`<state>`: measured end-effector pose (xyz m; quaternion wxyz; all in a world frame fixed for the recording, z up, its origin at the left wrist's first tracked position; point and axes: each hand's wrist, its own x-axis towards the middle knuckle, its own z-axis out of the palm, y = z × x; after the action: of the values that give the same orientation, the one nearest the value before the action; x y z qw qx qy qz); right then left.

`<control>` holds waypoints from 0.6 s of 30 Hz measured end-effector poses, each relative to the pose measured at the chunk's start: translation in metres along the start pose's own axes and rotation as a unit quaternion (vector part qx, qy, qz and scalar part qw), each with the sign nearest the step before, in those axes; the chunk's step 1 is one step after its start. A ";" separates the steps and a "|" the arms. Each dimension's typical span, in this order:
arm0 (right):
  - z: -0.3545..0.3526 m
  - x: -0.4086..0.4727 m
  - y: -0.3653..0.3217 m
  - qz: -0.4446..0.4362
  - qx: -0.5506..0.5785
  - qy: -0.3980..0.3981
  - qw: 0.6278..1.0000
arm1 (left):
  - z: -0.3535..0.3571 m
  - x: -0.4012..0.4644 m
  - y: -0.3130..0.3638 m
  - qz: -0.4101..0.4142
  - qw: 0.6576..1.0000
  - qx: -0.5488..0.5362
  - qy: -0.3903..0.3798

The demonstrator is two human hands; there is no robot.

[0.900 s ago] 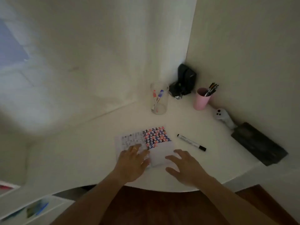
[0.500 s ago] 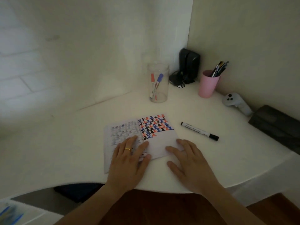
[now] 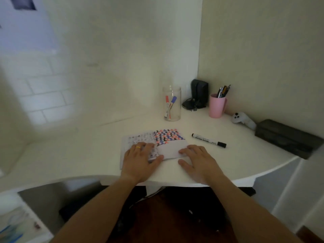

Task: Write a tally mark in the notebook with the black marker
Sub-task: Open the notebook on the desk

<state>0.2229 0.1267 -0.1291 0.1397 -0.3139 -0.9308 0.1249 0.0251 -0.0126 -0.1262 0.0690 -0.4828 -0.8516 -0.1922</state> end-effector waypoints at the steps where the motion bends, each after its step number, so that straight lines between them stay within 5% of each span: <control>1: 0.000 0.000 -0.001 -0.002 -0.004 0.005 1.000 | -0.002 -0.001 0.002 -0.008 1.000 -0.002 -0.001; 8: -0.004 0.005 -0.004 0.000 -0.025 0.019 1.000 | -0.003 0.003 -0.002 0.026 0.999 -0.020 0.022; 13: -0.006 0.010 0.001 0.008 -0.004 -0.001 1.000 | 0.004 0.006 -0.008 0.068 0.997 -0.019 -0.027; 18: -0.017 0.043 0.036 0.071 -0.147 0.106 0.981 | 0.000 0.014 -0.006 0.087 0.994 0.018 -0.064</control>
<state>0.2156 0.1830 -0.1171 0.1803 -0.4081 -0.8942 -0.0379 0.0126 -0.0047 -0.1236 0.0390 -0.5650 -0.8123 -0.1389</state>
